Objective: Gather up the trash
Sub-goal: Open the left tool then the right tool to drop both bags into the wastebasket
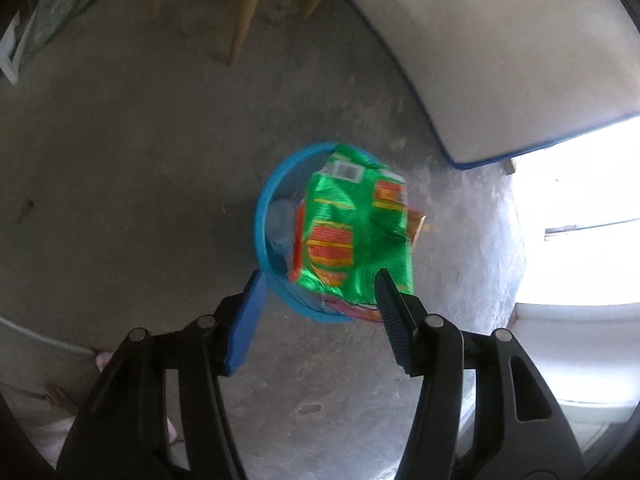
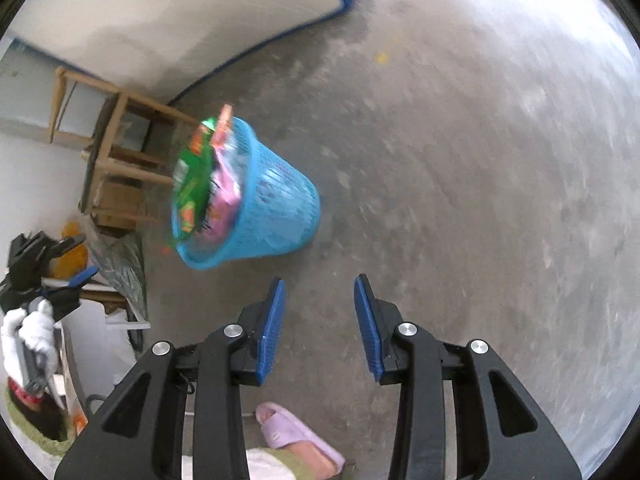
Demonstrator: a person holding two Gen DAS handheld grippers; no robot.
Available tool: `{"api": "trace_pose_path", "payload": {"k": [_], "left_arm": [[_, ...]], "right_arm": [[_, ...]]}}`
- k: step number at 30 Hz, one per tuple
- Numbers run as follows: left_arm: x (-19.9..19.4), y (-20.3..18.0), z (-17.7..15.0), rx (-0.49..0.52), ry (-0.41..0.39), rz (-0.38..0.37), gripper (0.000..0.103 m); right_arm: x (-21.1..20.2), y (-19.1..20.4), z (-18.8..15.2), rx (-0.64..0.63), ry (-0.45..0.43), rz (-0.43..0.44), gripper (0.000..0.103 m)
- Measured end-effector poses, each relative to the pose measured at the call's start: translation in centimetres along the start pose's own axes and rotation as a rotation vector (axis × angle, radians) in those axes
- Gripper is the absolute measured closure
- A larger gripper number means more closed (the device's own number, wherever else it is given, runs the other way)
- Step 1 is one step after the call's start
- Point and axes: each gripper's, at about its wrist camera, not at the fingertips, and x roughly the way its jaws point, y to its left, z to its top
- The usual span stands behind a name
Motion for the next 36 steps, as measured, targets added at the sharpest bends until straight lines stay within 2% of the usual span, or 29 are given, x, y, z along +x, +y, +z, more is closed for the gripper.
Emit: {"api": "trace_pose_path", "payload": {"k": [3, 6, 7, 10, 13, 16, 18, 20, 22, 27, 31, 36], "left_arm": [[-5.9, -0.6, -1.4, 0.090, -0.058, -0.019, 0.050], [-13.3, -1.2, -4.6, 0.238, -0.127, -0.045, 0.049], [-15.5, -1.0, -5.6, 0.274, -0.150, -0.050, 0.046], [-21.1, 0.7, -9.5, 0.340, -0.203, -0.065, 0.042], [-26.2, 4.7, -12.4, 0.327, -0.242, -0.071, 0.041], [-30.4, 9.8, -15.4, 0.253, -0.283, -0.030, 0.041], [-32.3, 12.7, -16.7, 0.216, -0.332, 0.009, 0.041], [-34.9, 15.9, -18.7, 0.159, -0.391, 0.067, 0.041], [-36.7, 18.7, -20.2, 0.081, -0.416, 0.105, 0.041], [-37.9, 23.0, -22.2, -0.047, -0.421, 0.149, 0.041], [-36.5, 24.0, -22.6, -0.060, -0.430, 0.165, 0.041], [-36.1, 24.5, -22.8, -0.068, -0.448, 0.118, 0.041]], "right_arm": [[-0.1, 5.3, 2.2, -0.129, -0.051, 0.012, 0.067], [0.6, 13.5, 4.1, -0.327, -0.112, 0.015, 0.069], [1.4, 16.0, 4.4, -0.389, -0.118, 0.011, 0.070], [5.2, 21.7, 5.6, -0.515, -0.095, -0.019, 0.071], [11.9, 24.9, 7.3, -0.589, -0.036, -0.106, 0.072], [19.1, 25.4, 8.7, -0.606, 0.052, -0.197, 0.072], [24.0, 24.6, 9.8, -0.562, 0.122, -0.269, 0.072], [27.4, 22.9, 10.3, -0.526, 0.153, -0.332, 0.072], [29.7, 21.7, 10.5, -0.514, 0.180, -0.381, 0.074], [31.6, 20.3, 11.9, -0.441, 0.145, -0.393, 0.074], [31.5, 20.2, 12.4, -0.385, 0.149, -0.414, 0.073], [28.0, 20.9, 11.6, -0.367, 0.122, -0.312, 0.065]]}}
